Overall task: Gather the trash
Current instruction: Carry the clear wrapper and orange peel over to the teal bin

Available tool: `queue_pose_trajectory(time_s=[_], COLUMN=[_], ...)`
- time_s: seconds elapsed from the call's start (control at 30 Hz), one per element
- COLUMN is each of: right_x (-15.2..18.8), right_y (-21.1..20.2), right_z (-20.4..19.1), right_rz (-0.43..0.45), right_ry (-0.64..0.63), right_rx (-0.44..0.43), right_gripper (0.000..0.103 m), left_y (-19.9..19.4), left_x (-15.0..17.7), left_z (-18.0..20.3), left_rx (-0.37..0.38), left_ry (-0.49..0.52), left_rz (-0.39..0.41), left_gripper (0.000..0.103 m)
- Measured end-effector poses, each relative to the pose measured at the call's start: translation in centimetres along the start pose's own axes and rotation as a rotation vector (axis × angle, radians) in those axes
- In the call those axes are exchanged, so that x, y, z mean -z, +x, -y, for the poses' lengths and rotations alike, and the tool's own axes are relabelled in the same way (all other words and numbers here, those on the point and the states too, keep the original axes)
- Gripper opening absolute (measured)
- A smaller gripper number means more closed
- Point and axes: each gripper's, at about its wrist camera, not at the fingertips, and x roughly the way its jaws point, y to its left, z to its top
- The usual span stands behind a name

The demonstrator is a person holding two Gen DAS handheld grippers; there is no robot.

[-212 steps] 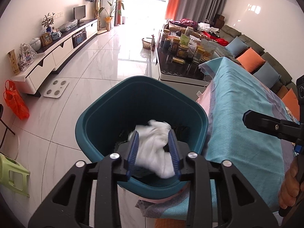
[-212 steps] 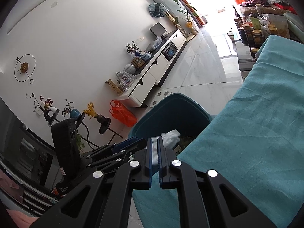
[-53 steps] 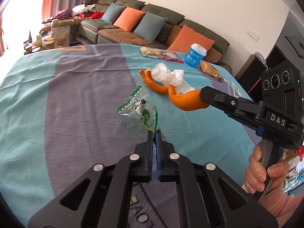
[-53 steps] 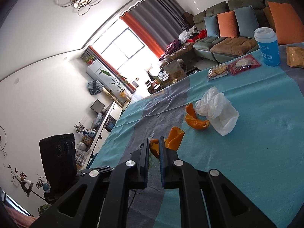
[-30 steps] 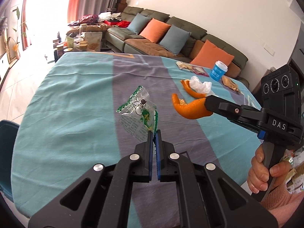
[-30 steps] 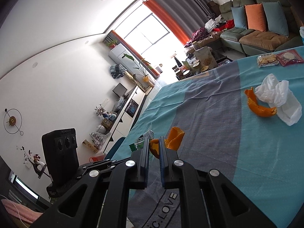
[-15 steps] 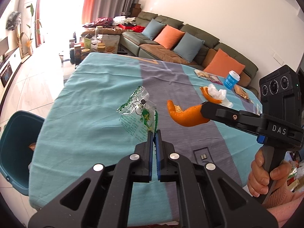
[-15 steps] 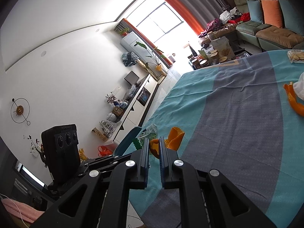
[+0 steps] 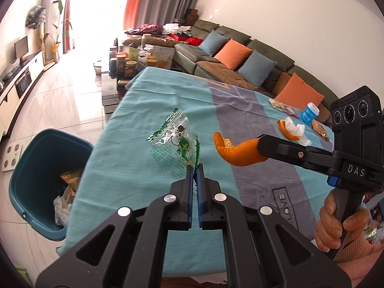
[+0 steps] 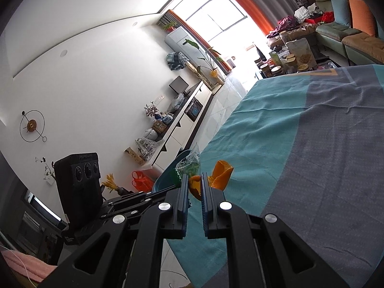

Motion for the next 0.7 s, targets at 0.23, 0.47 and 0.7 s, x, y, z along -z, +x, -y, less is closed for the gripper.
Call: queue_pose_trajectory(time_s=[0.23, 0.47, 0.7], right_x=[-0.4, -0.7, -1.0], right_y=[2.1, 4.1, 5.8], right_z=[-0.8, -1.6, -2.6], right_rz=[-0.037, -0.063, -0.091], right_ry=[-0.016, -0.033, -0.048], right_rx=[-0.024, -0.051, -0.076], right_gripper=[0.009, 0.009, 0.009], left_y=[-1.0, -1.6, -2.1], left_x=[0.4, 0.5, 0.5], left_z=[-1.8, -3.3, -4.6], left_rx=[-0.023, -0.05, -0.077], left_ry=[-0.029, -0.054, -0.073], left_rz=[0.008, 0.014, 0.027], left_gripper=[0.003, 0.003, 0.003])
